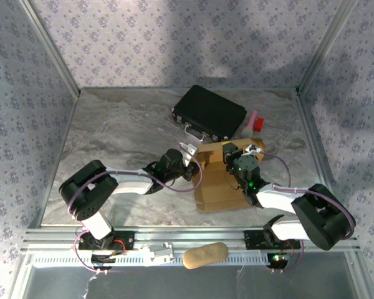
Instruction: Fold the paper box
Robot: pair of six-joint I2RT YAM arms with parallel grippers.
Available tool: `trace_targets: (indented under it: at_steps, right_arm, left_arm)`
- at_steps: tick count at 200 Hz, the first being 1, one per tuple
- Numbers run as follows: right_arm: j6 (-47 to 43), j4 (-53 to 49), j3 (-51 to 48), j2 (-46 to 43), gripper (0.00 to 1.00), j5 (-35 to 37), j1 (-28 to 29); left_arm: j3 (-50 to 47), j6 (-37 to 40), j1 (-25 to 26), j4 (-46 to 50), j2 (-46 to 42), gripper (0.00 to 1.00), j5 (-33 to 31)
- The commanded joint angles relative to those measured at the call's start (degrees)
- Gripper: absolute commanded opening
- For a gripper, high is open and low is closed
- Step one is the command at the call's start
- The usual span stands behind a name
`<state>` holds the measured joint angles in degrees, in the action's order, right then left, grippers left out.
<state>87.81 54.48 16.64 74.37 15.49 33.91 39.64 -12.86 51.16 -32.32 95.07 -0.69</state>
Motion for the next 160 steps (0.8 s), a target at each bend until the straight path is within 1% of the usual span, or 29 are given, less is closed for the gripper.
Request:
trace_targets:
  at_steps: [1,52,87,111,133,160]
  right_arm:
    - [-0.71,-2.22,-0.73,0.85,0.00,0.47,0.98]
    - [-0.62,-1.86,-1.26,1.51,0.00,0.70,1.15]
    - [-0.21,-1.66,-1.00,2.21,0.00,0.35,1.06]
    - [0.32,-1.57,-0.82,2.74,0.00,0.18,1.09]
    - [0.48,-1.47,-0.73,3.06,0.00,0.17,1.16]
    - [0.82,-1.60,-0.58,3.03,0.00,0.07,1.23]
  left_arm:
    - [2.85,0.51,0.70,-3.11,1.21,0.32,-2.46]
    - [5.24,-0.31,2.17,-1.95,3.43,0.29,-8.32]
    - [6.39,-1.13,2.74,-2.23,5.16,0.30,-9.85]
    - [7.07,-1.24,3.12,-2.20,6.09,0.29,-11.91]
    - [7.76,-1.59,3.34,-2.14,7.00,0.24,-13.39]
    - [9.14,-1.51,4.19,-1.22,8.17,0.14,-15.96]
